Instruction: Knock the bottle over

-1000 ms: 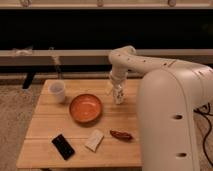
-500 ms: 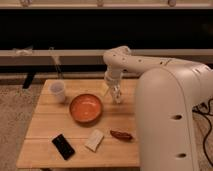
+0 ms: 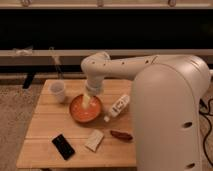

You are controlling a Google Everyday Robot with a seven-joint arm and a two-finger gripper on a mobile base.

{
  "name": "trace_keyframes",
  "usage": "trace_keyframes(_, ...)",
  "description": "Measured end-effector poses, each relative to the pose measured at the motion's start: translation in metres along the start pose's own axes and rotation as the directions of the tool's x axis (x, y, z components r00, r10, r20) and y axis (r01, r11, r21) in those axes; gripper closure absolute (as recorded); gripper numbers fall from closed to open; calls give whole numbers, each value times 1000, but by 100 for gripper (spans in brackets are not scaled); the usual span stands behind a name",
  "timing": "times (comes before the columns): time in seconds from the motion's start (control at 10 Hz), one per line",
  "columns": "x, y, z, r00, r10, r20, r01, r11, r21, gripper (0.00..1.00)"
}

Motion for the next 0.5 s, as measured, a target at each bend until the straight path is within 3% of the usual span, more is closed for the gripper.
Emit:
trace_keyframes(0.3, -9, 44, 0, 999, -30, -12, 30, 999, -19, 20)
trace_keyframes(0.5, -7, 46, 1, 1000, -27, -13, 27, 999, -23, 20)
